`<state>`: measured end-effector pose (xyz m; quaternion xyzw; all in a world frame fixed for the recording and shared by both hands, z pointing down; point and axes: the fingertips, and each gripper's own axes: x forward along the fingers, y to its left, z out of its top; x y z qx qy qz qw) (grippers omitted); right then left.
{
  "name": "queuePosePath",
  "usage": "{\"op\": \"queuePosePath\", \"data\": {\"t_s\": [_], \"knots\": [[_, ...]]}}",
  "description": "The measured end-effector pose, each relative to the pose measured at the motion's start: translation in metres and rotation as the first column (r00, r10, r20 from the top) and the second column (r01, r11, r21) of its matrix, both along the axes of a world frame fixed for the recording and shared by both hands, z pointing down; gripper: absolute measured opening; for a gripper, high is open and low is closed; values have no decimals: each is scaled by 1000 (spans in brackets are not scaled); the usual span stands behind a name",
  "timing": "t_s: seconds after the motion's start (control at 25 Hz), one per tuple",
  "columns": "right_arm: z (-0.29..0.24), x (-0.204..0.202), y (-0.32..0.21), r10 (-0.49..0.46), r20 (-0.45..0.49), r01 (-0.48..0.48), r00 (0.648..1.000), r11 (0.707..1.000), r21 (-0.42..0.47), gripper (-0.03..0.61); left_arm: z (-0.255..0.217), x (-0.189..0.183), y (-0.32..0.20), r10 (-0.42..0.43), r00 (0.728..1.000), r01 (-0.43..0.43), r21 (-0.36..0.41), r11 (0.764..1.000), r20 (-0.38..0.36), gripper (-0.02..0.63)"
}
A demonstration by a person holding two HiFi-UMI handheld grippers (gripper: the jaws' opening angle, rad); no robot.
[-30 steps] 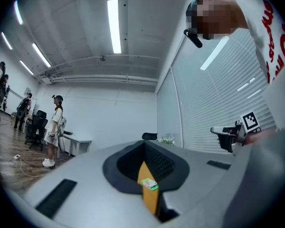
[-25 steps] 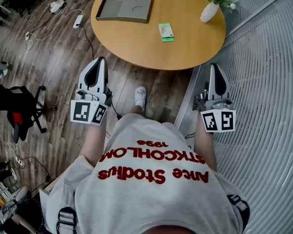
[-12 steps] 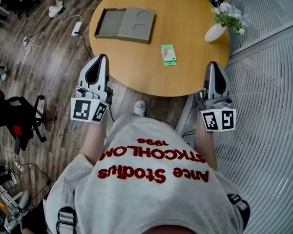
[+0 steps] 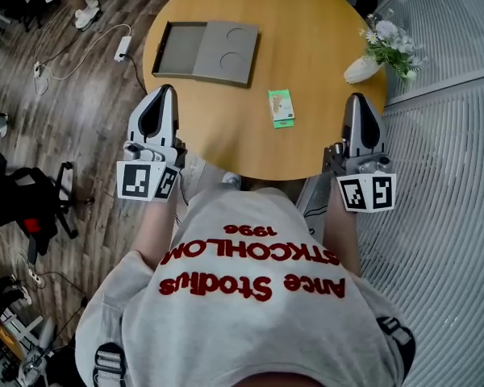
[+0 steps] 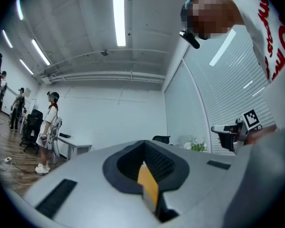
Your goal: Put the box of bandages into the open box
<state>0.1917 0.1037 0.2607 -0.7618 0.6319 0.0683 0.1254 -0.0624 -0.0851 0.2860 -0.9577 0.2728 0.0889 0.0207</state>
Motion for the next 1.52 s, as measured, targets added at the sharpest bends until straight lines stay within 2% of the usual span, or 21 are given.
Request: {"op": "queuePosePath", "data": {"t_s": [0.16, 0.4, 0.64, 1.0, 1.32, 1.36, 1.52], "knots": [[4, 15, -12, -29, 15, 29, 999, 1000, -9, 8, -1, 15, -6, -18, 1000, 18, -4, 1000, 2, 6], [3, 31, -33, -130, 16, 131, 991, 991, -32, 8, -8, 33, -11, -77, 997, 77, -9, 997, -5, 6], [5, 51, -44, -159, 25, 160, 987, 987, -34, 9, -11, 49, -4, -65, 998, 64, -5, 998, -23, 6], [33, 56, -68, -117, 71, 123, 991, 987, -100, 9, 10, 55, -27, -94, 995, 95, -34, 995, 13, 6], [88, 52, -93, -67, 111, 91, 992, 970, -226, 11, 31, 61, -51, -81, 996, 82, -50, 995, 32, 6], [99, 51, -95, -61, 124, 91, 990, 964, -251, 17, 35, 63, -53, -76, 997, 77, -52, 996, 34, 6], [153, 47, -108, -35, 217, 118, 975, 918, -379, 145, 53, 75, -58, -42, 998, 45, -71, 996, 40, 6]]}}
